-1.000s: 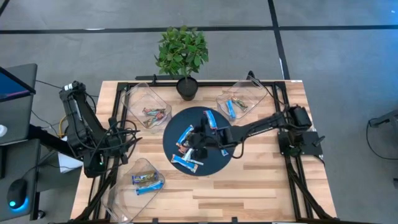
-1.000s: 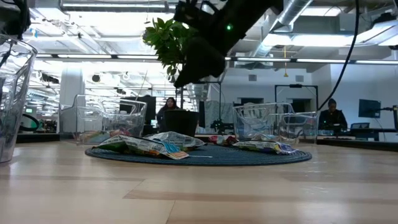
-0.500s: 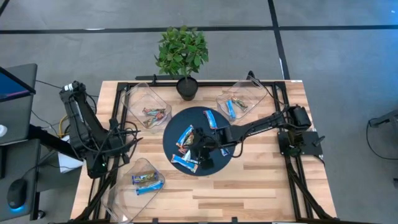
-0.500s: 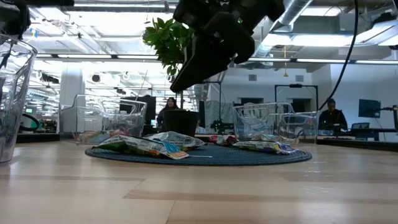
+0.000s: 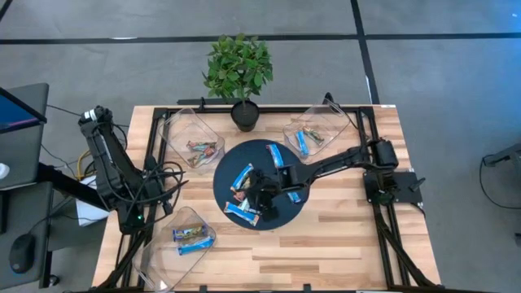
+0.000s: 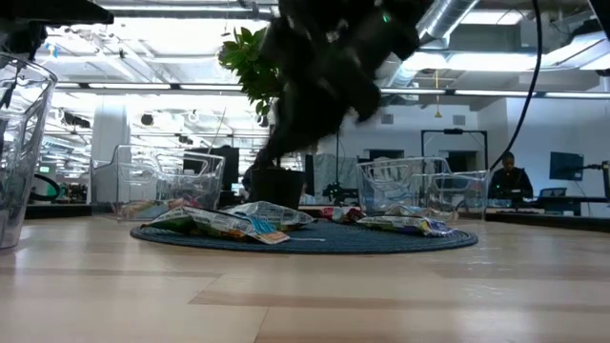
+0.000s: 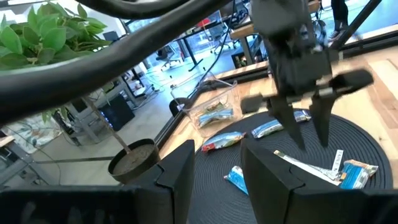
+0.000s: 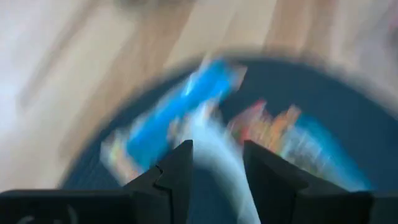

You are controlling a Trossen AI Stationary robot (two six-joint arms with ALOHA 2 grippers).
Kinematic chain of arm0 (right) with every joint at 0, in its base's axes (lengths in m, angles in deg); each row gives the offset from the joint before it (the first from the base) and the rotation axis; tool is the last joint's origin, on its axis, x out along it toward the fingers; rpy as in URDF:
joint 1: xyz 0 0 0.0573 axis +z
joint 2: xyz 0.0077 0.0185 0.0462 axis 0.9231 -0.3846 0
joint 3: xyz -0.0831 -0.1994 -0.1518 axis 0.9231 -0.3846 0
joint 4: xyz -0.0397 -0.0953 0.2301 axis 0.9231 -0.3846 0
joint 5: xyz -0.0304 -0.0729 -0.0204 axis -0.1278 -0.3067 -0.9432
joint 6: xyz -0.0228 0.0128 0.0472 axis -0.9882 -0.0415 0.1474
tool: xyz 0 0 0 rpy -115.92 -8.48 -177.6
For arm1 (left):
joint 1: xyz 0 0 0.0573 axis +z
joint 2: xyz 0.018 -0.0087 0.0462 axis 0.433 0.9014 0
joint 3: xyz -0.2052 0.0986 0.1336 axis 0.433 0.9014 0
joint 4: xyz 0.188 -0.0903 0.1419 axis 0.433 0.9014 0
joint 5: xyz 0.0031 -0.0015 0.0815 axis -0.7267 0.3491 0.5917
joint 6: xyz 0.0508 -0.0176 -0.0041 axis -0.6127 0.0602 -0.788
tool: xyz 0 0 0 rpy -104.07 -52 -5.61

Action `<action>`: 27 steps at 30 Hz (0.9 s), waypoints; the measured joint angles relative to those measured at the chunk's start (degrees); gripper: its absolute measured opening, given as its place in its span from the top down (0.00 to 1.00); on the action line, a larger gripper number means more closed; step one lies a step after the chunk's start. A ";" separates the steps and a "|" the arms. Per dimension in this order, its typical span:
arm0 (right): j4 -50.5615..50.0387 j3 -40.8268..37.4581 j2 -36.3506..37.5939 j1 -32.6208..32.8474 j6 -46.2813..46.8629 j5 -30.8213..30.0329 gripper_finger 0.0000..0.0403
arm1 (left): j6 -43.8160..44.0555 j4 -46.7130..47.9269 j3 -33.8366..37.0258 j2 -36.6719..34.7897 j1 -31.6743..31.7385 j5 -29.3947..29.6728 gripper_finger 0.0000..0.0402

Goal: Pick and place Granola Bars by type
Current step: Put the yellow granola bar into the top right bin

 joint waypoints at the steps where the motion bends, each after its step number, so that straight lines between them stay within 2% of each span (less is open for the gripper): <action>1: 0.03 -0.09 -0.96 -0.01 -0.50 0.00 0.67 | 0.00 -0.02 0.00 0.00 0.01 0.00 0.69; 5: 0.68 0.08 -3.44 -0.36 -1.48 -1.29 0.67 | 0.02 -0.04 0.00 0.07 -0.02 0.07 0.69; 22: 0.82 0.30 -5.35 -1.31 -1.91 -4.67 0.67 | 0.00 -0.02 0.00 0.11 0.00 0.28 0.69; 27: 0.40 0.17 -5.43 -1.51 -1.48 -5.50 0.73 | -0.01 0.00 0.00 0.11 0.00 0.11 0.69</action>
